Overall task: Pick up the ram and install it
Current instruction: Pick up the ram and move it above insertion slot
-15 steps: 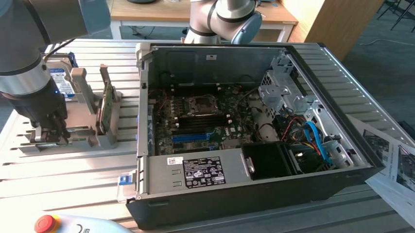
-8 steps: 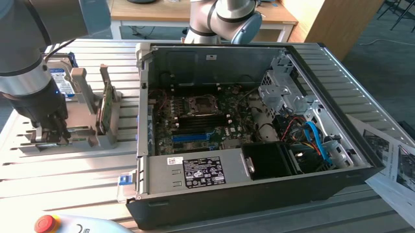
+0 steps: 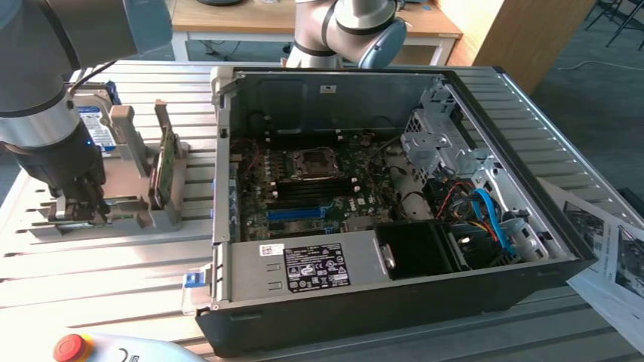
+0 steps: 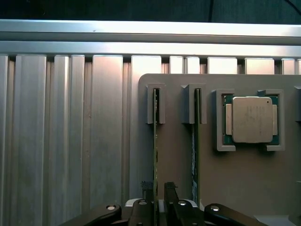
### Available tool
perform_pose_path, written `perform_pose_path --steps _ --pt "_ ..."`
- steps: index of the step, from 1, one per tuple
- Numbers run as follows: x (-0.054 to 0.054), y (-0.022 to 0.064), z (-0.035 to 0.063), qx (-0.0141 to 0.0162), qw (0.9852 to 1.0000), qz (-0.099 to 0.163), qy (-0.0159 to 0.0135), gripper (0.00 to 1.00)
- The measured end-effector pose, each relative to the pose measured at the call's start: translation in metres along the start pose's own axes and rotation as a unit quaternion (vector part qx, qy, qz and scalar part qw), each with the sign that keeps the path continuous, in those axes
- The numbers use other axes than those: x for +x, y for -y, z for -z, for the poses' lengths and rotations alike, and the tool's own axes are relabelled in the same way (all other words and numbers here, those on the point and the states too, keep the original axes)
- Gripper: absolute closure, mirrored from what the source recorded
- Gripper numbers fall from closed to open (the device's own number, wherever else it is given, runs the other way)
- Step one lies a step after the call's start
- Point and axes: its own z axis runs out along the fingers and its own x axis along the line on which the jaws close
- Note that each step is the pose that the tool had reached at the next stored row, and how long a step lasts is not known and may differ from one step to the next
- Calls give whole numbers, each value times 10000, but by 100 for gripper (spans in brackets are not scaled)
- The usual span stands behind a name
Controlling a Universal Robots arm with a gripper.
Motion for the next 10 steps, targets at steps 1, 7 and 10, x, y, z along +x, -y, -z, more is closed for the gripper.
perform_pose_path --steps 1,7,10 --pt "0 0 0 0 10000 -1 0 76" --pt "7 0 -4 0 10000 0 0 76" --pt "8 0 -5 -1 10000 4 0 76"
